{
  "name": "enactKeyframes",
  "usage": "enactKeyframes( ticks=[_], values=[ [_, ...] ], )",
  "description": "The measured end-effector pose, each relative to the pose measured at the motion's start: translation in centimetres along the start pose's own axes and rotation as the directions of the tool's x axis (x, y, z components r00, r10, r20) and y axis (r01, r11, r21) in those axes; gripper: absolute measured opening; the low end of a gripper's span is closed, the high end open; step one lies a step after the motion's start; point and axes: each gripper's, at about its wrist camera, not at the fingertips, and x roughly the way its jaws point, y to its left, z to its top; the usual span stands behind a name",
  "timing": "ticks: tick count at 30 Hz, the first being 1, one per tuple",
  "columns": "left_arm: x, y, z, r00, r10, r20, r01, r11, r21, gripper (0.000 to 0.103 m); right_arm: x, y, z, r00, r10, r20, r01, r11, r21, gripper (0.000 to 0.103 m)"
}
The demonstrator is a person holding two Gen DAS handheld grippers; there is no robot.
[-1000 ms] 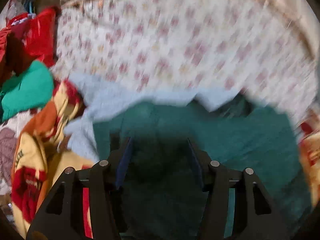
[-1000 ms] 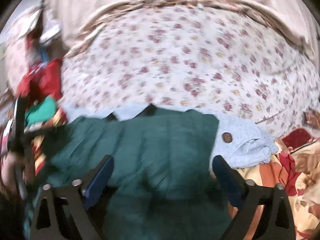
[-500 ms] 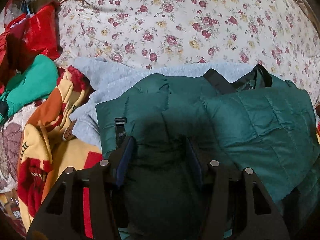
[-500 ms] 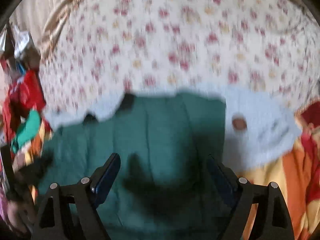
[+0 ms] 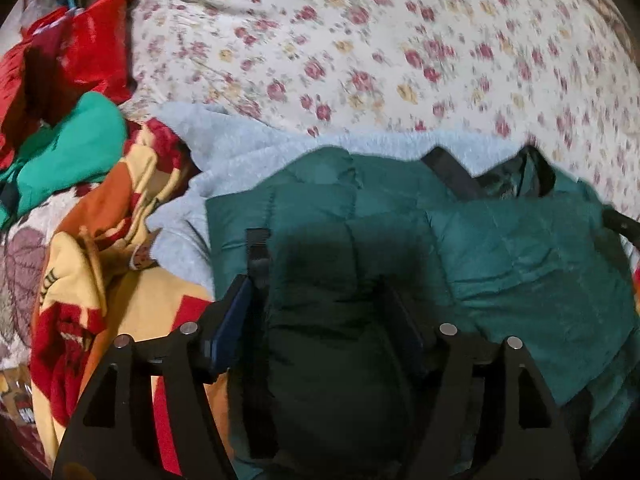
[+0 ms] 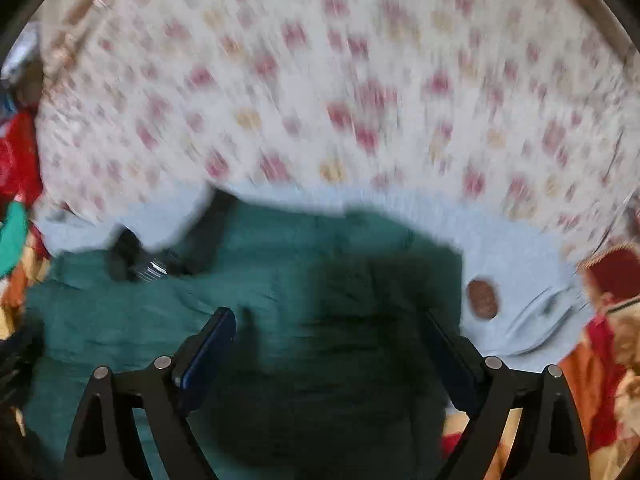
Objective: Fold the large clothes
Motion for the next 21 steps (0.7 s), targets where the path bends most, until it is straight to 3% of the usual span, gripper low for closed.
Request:
enactKeyframes(
  ticks=[2, 5, 7, 10, 11, 14, 18, 21],
  values=[
    [-1.5, 0.4, 0.4, 0.999, 0.0, 0.049, 0.001, 1.0, -0.015, 0.068, -3.3, 1.8, -0.6, 0.996, 0.049, 0.075, -0.047, 0.998, -0.028, 0.092],
    [-3.6, 0.2, 0.5, 0.989, 0.01, 0.145, -0.012, 1.0, 0.012, 0.069, -5.7, 4.5, -2.4, 0.986, 0.146, 0.084, -0.139, 0.986, -0.088, 0.092],
    [-3.2, -0.3, 0.2, 0.993, -0.01, 0.117, 0.006, 0.999, 0.041, 0.069, -5.3, 6.0, -4.2, 0.983, 0.18, 0.026, -0.176, 0.977, -0.119, 0.092],
    [0.3, -1.5, -0.9, 0.999, -0.011, -0.049, 0.016, 0.995, 0.098, 0.073, -2.2, 7.5, -6.8, 0.978, 0.179, -0.11, -0.193, 0.971, -0.139, 0.094],
    [0.6, -1.5, -1.1, 0.999, -0.007, -0.051, 0.012, 0.995, 0.101, 0.074, -1.1, 7.7, -7.5, 0.975, 0.164, -0.149, -0.184, 0.973, -0.138, 0.094],
    [-0.2, -0.6, -1.0, 0.999, -0.015, -0.034, 0.018, 0.997, 0.069, 0.078, -1.8, 7.6, -6.8, 0.977, 0.16, -0.138, -0.176, 0.977, -0.117, 0.093],
    [-2.0, 1.4, -1.4, 0.997, -0.069, -0.028, 0.07, 0.998, 0.011, 0.078, -7.1, 5.9, -5.8, 0.985, 0.148, -0.085, -0.157, 0.98, -0.124, 0.093],
    [-5.1, 2.6, -2.5, 0.997, -0.077, 0.007, 0.077, 0.997, 0.027, 0.078, -10.6, 3.2, -7.4, 0.987, 0.127, -0.103, -0.14, 0.981, -0.137, 0.093]
  ],
)
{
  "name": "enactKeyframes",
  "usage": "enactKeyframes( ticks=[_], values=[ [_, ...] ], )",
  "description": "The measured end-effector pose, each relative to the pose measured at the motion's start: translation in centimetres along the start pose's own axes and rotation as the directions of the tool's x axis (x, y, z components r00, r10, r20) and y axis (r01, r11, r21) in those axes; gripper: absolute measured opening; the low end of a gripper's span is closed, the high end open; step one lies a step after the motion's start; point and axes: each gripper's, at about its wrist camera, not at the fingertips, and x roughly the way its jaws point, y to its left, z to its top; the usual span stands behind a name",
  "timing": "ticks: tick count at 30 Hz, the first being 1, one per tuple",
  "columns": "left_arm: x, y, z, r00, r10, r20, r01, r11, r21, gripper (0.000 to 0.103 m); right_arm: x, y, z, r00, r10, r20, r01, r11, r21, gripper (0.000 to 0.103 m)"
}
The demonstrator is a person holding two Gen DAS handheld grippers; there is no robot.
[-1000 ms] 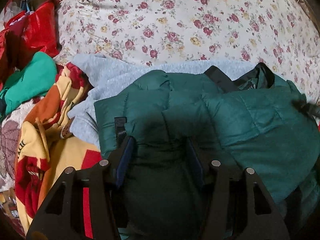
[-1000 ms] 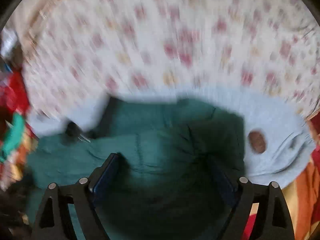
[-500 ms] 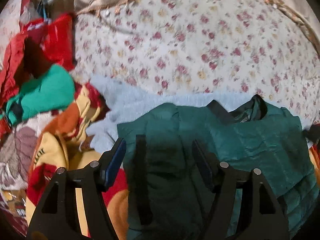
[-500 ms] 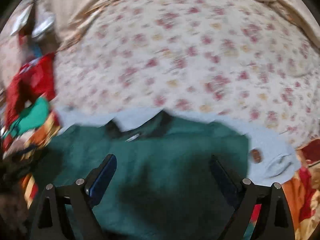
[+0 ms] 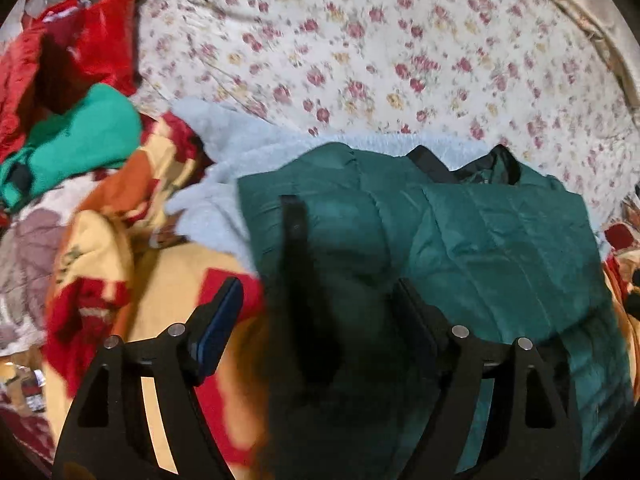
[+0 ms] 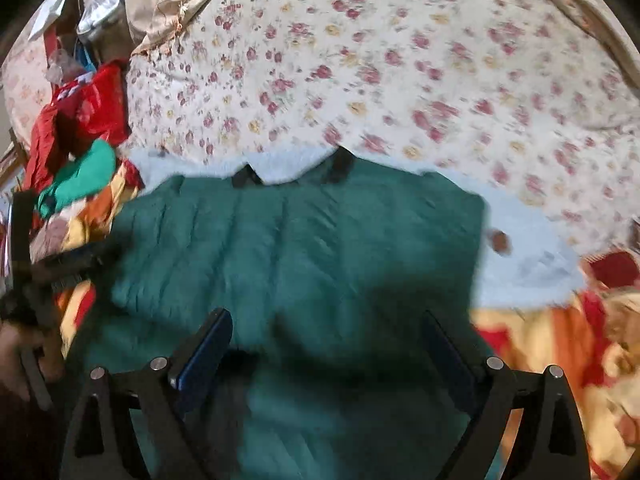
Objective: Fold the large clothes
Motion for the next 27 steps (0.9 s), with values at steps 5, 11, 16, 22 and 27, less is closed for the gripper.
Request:
enactKeyframes(
  ticks=[5, 11, 16, 22, 27],
  values=[
    [-4.9, 2.8, -3.4, 0.999, 0.047, -0.002, -0.047, 0.998, 0.039, 0.078, -4.7, -3.8, -8.2, 0.996, -0.06, -0.069, 0.058, 0.998, -0.029, 0.093],
    [-9.6, 6.7, -8.3, 0.993, 0.097, -0.067, -0.098, 0.995, -0.014, 0.078, -8.6, -8.2, -16.7, 0.997, -0.008, -0.072, 0.014, 0.997, 0.078, 0.093],
    [-12.1, 8.3, -11.5, 0.995, 0.076, -0.063, -0.08, 0.995, -0.055, 0.078, -9.9, -9.1, -20.2, 0.996, 0.075, -0.036, -0.068, 0.981, 0.183, 0.093],
    [-11.3, 9.4, -15.0, 0.994, 0.051, -0.099, -0.063, 0.991, -0.117, 0.078, -10.1, -9.3, -21.6, 0.997, 0.077, -0.018, -0.072, 0.976, 0.206, 0.093],
    [-11.8, 9.8, -17.2, 0.992, 0.018, -0.126, -0.035, 0.991, -0.133, 0.078, -10.7, -9.4, -21.3, 0.997, 0.082, 0.005, -0.081, 0.973, 0.215, 0.093]
  ],
)
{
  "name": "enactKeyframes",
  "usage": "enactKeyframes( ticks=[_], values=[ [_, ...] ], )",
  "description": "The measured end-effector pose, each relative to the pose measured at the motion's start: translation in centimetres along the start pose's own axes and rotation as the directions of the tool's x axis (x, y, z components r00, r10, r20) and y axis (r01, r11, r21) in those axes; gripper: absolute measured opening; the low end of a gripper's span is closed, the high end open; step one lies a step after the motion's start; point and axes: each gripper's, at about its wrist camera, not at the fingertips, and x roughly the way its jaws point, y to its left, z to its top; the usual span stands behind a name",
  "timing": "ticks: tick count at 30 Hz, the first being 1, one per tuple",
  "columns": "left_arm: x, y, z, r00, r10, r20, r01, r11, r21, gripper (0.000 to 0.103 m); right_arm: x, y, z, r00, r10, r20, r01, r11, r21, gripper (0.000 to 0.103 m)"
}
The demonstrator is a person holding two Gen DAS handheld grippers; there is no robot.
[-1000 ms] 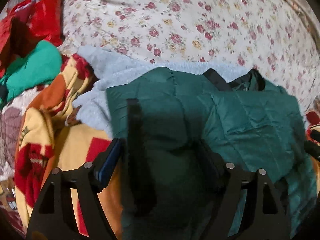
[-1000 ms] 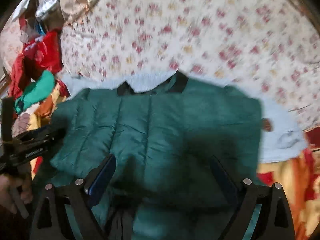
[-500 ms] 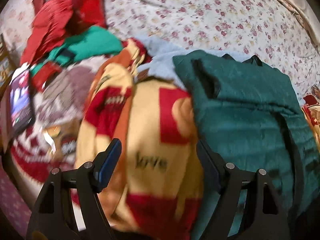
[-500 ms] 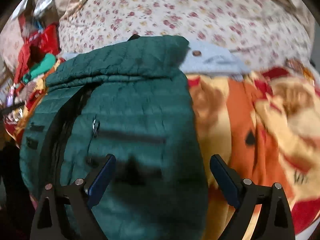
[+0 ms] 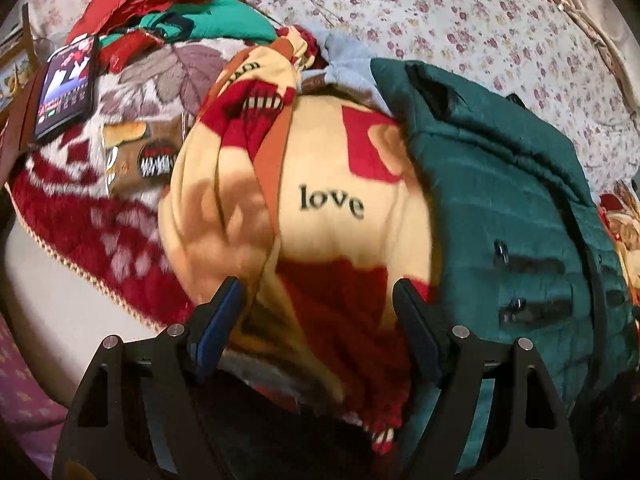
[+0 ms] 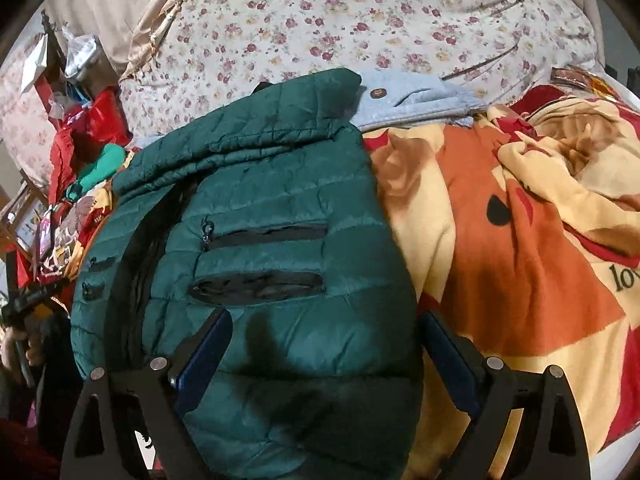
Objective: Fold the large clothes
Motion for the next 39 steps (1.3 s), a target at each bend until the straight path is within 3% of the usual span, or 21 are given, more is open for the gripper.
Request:
enactKeyframes(
  ticks=[3, 7, 9, 12, 16, 20, 24, 29, 31, 33, 34, 36, 39],
  values=[
    [-1.0, 0.0, -1.6, 0.991, -0.137, -0.011, 0.137, 0.991, 0.0, 0.078, -0.1, -0.2, -0.2, 1.0, 0.0, 0.004, 0.0, 1.0, 0.009, 0.093],
    [-1.0, -2.1, -2.9, 0.967, -0.25, -0.053, 0.253, 0.966, 0.048, 0.078, -0.2, -0.3, -0.2, 1.0, 0.005, 0.006, -0.005, 1.0, 0.017, 0.093],
    [-0.2, -3.4, -3.7, 0.945, -0.311, -0.103, 0.318, 0.946, 0.061, 0.078, -0.2, -0.3, -0.2, 1.0, 0.004, 0.001, -0.004, 1.0, 0.012, 0.093],
    [1.0, -4.9, -5.0, 0.921, -0.338, -0.194, 0.358, 0.93, 0.08, 0.078, -0.3, -0.5, -0.5, 1.0, -0.012, -0.014, 0.012, 1.0, 0.018, 0.093],
    [1.3, -6.0, -5.6, 0.878, -0.411, -0.244, 0.44, 0.895, 0.077, 0.078, -0.1, -1.6, -1.1, 0.998, 0.0, -0.06, 0.004, 0.998, 0.065, 0.093],
    [-0.9, -5.2, -5.3, 0.888, -0.425, -0.178, 0.443, 0.893, 0.076, 0.073, -0.1, -2.1, -1.3, 0.996, 0.002, -0.09, 0.007, 0.995, 0.099, 0.093],
    [-3.0, -4.4, -4.1, 0.913, -0.403, -0.061, 0.408, 0.902, 0.14, 0.073, -0.5, -2.1, -1.5, 0.997, 0.028, -0.075, -0.021, 0.995, 0.098, 0.093],
    [1.0, -5.8, -1.3, 0.937, -0.327, -0.121, 0.345, 0.918, 0.195, 0.073, 0.2, -1.9, -1.3, 0.995, 0.031, -0.09, -0.022, 0.995, 0.101, 0.093],
    [2.1, -5.3, -1.2, 0.905, -0.39, -0.171, 0.415, 0.897, 0.151, 0.072, 0.2, -1.6, -1.4, 0.995, 0.024, -0.092, -0.017, 0.996, 0.084, 0.093],
    [2.2, -5.9, -2.4, 0.855, -0.465, -0.229, 0.504, 0.849, 0.158, 0.072, 0.1, -1.6, -1.5, 0.995, 0.03, -0.092, -0.023, 0.997, 0.078, 0.093],
    [2.0, -6.3, -2.9, 0.844, -0.476, -0.245, 0.52, 0.838, 0.163, 0.073, 0.1, -1.6, -1.6, 0.995, 0.033, -0.093, -0.025, 0.997, 0.079, 0.093],
    [1.7, -6.9, -3.8, 0.846, -0.467, -0.257, 0.516, 0.838, 0.176, 0.073, 0.0, -1.8, -1.5, 0.995, 0.033, -0.094, -0.025, 0.996, 0.086, 0.093],
    [1.1, -6.5, -4.3, 0.807, -0.525, -0.271, 0.572, 0.81, 0.133, 0.072, -0.4, -2.2, -1.4, 0.995, 0.03, -0.092, -0.022, 0.996, 0.092, 0.093]
  ],
)
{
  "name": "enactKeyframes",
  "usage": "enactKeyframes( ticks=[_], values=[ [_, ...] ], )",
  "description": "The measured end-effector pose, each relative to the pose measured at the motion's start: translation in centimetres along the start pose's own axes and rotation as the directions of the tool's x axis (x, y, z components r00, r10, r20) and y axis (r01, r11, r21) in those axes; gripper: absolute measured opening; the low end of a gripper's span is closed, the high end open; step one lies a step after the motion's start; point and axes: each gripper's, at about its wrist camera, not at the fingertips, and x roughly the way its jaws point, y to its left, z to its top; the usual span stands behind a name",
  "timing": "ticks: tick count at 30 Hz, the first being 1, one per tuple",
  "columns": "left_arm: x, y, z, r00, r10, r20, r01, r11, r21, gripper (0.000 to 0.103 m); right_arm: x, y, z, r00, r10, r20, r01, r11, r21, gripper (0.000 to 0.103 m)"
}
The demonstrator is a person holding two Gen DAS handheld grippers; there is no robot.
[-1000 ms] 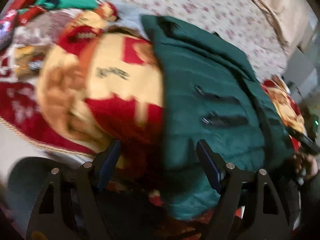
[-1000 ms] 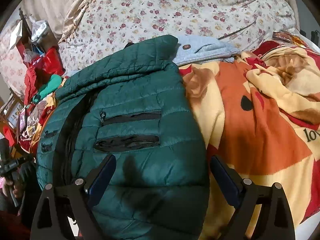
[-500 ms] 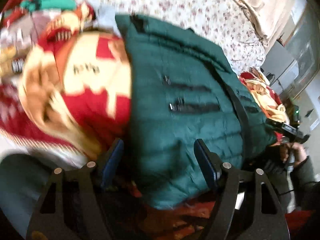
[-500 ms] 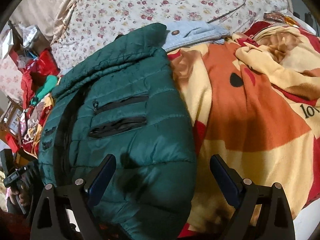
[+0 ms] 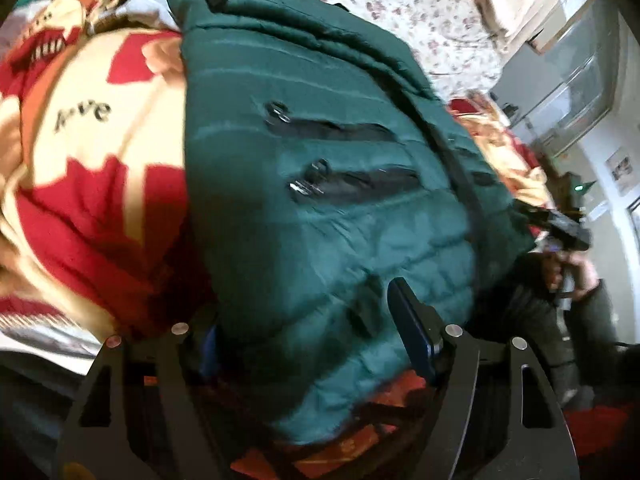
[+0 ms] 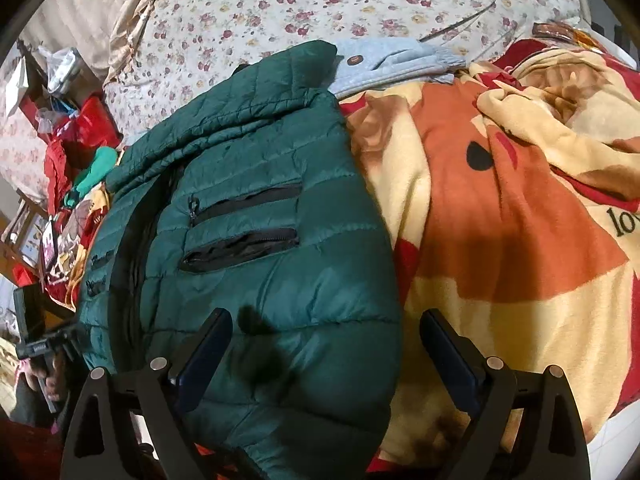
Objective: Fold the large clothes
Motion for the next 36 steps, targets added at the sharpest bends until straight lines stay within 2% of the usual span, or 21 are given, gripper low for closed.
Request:
enactKeyframes(
  ticks=[2, 5, 8, 10, 12, 13, 14, 15, 18, 20, 21, 22, 24, 26, 27, 28, 30, 31, 33, 36],
  values=[
    [-0.3, 0.0, -0.2, 1.0, -0.003, 0.011, 0.003, 1.0, -0.007, 0.072, -0.2, -0.3, 0.0, 1.0, -0.025, -0.003, 0.025, 1.0, 0.002, 0.093],
    [-0.4, 0.1, -0.4, 1.0, 0.017, 0.02, -0.017, 1.0, -0.014, 0.068, -0.5, -1.3, 0.0, 1.0, 0.016, -0.01, -0.016, 0.999, 0.032, 0.093],
    [-0.5, -0.6, -0.7, 0.998, 0.049, 0.038, -0.049, 0.999, -0.016, 0.051, -0.1, -1.3, -0.1, 0.995, 0.076, -0.061, -0.076, 0.997, -0.005, 0.093],
    [-1.0, -0.8, -0.9, 0.993, 0.091, 0.077, -0.088, 0.995, -0.038, 0.025, 0.3, -1.5, 0.0, 0.993, 0.088, -0.079, -0.088, 0.996, 0.0, 0.093],
    [-1.9, -0.3, -1.0, 0.99, 0.077, 0.118, -0.069, 0.995, -0.069, 0.018, 1.1, -1.9, 0.2, 0.989, 0.09, -0.116, -0.088, 0.996, 0.021, 0.092],
    [-2.2, -0.4, -1.0, 0.989, 0.076, 0.13, -0.068, 0.995, -0.069, 0.018, 1.3, -1.6, 0.2, 0.987, 0.093, -0.129, -0.092, 0.996, 0.018, 0.075],
    [-2.5, -0.6, -1.0, 0.987, 0.077, 0.144, -0.069, 0.996, -0.059, 0.018, 1.0, -0.9, 0.3, 0.983, 0.128, -0.129, -0.13, 0.991, -0.015, 0.067],
    [-2.6, -0.9, -1.0, 0.986, 0.076, 0.149, -0.07, 0.996, -0.049, 0.018, 0.7, 0.0, 0.3, 0.977, 0.164, -0.134, -0.171, 0.984, -0.049, 0.064],
    [-1.9, -0.7, -0.8, 0.991, 0.069, 0.115, -0.064, 0.997, -0.044, 0.022, -0.4, 2.3, -0.4, 0.966, 0.198, -0.164, -0.226, 0.959, -0.172, 0.064],
    [-1.1, -0.2, -0.7, 0.995, 0.06, 0.078, -0.055, 0.997, -0.063, 0.037, 0.2, 2.4, -0.6, 0.96, 0.191, -0.203, -0.23, 0.954, -0.192, 0.066],
    [-0.6, -0.2, -0.6, 0.997, 0.052, 0.058, -0.048, 0.997, -0.065, 0.048, 1.0, 1.8, -0.5, 0.961, 0.172, -0.219, -0.21, 0.964, -0.165, 0.066],
    [-0.5, -0.3, -0.7, 0.997, 0.053, 0.047, -0.05, 0.997, -0.059, 0.052, 1.6, 1.3, -0.4, 0.962, 0.155, -0.226, -0.188, 0.973, -0.136, 0.066],
    [0.1, -0.7, -0.8, 0.997, 0.072, 0.02, -0.071, 0.997, -0.037, 0.054, 2.1, 0.7, -0.4, 0.964, 0.158, -0.212, -0.182, 0.979, -0.095, 0.065],
    [0.3, -1.1, -1.0, 0.996, 0.091, 0.011, -0.091, 0.996, -0.021, 0.054, 1.2, 1.6, -0.4, 0.968, 0.179, -0.174, -0.204, 0.969, -0.137, 0.059],
    [0.1, -1.4, -1.1, 0.994, 0.104, 0.025, -0.104, 0.995, -0.01, 0.04, 0.6, 2.0, -0.5, 0.971, 0.181, -0.154, -0.206, 0.965, -0.162, 0.049],
    [-0.2, -1.6, -1.1, 0.992, 0.121, 0.039, -0.121, 0.993, -0.008, 0.014, 0.2, 2.3, -0.6, 0.975, 0.168, -0.144, -0.192, 0.965, -0.18, 0.03],
    [-1.1, -1.7, -1.3, 0.993, 0.095, 0.076, -0.095, 0.995, -0.008, 0.011, -0.8, 3.0, -1.0, 0.989, 0.102, -0.106, -0.124, 0.965, -0.231, 0.02],
    [-2.0, -2.2, -1.4, 0.989, 0.095, 0.112, -0.096, 0.995, 0.01, 0.01, -1.2, 3.3, -1.1, 0.991, 0.101, -0.093, -0.122, 0.961, -0.248, 0.017],
    [-3.1, -2.5, -1.5, 0.985, 0.101, 0.14, -0.105, 0.994, 0.022, 0.01, -2.3, 4.1, -1.5, 0.99, 0.125, -0.068, -0.139, 0.949, -0.281, 0.016],
    [-5.3, -2.2, -1.8, 0.981, 0.072, 0.179, -0.076, 0.997, 0.016, 0.01, -3.6, 3.5, -1.5, 0.983, 0.175, -0.054, -0.183, 0.946, -0.269, 0.016]
  ],
)
